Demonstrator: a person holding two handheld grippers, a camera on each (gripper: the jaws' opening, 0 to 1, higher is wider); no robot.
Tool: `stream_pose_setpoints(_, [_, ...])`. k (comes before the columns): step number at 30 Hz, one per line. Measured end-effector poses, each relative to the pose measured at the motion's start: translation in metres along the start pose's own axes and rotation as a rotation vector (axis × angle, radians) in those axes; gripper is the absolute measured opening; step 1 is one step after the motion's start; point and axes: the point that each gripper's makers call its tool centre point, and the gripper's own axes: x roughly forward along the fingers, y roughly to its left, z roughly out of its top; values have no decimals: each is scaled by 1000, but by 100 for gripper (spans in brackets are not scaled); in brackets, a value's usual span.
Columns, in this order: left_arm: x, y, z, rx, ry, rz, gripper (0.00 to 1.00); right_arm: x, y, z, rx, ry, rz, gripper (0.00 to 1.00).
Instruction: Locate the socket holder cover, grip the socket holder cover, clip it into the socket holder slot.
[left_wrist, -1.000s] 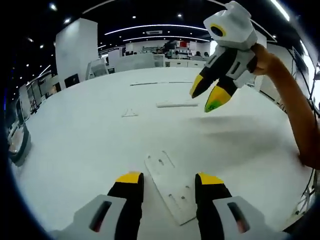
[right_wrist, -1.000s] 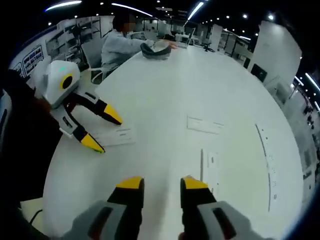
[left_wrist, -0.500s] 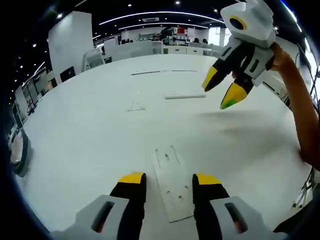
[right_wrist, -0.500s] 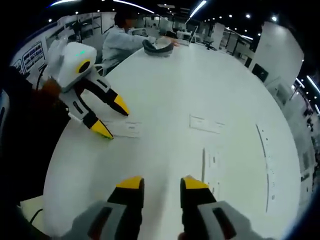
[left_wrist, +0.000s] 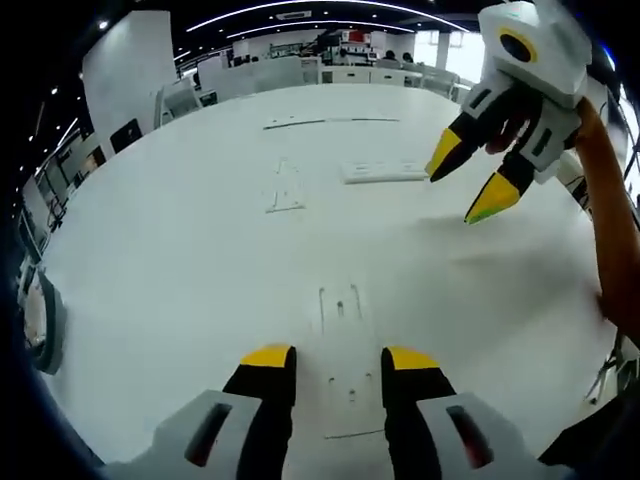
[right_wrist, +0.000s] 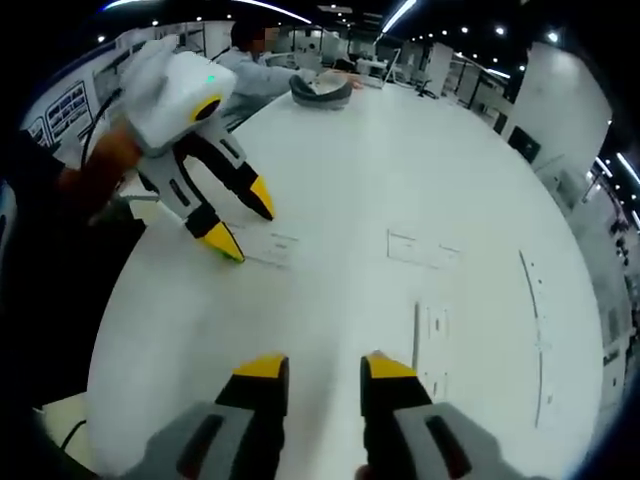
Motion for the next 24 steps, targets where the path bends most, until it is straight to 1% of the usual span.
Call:
stream_pose_setpoints(5, [2, 1, 3, 11, 52, -5, 33, 1, 8, 7, -17, -11, 20, 29])
stream_pose_setpoints(7, [2, 2, 4, 9, 71, -3, 32, 3, 16, 10, -23, -15, 24, 29])
stream_pose_setpoints(10, [3, 2, 5, 9, 95, -4, 29, 6, 16, 8, -30, 6, 18, 29])
stream_pose_setpoints(15, [5, 5, 8, 10, 118, -6, 27, 11, 15, 5, -28, 25, 26, 29])
stream_pose_setpoints(19, [6, 7, 10, 10, 140, -12, 27, 12, 15, 9, -28, 19, 36, 29])
stream_pose_setpoints(24, [9, 10, 13, -8, 144, -1, 27, 18, 17, 13, -6, 19, 27, 28])
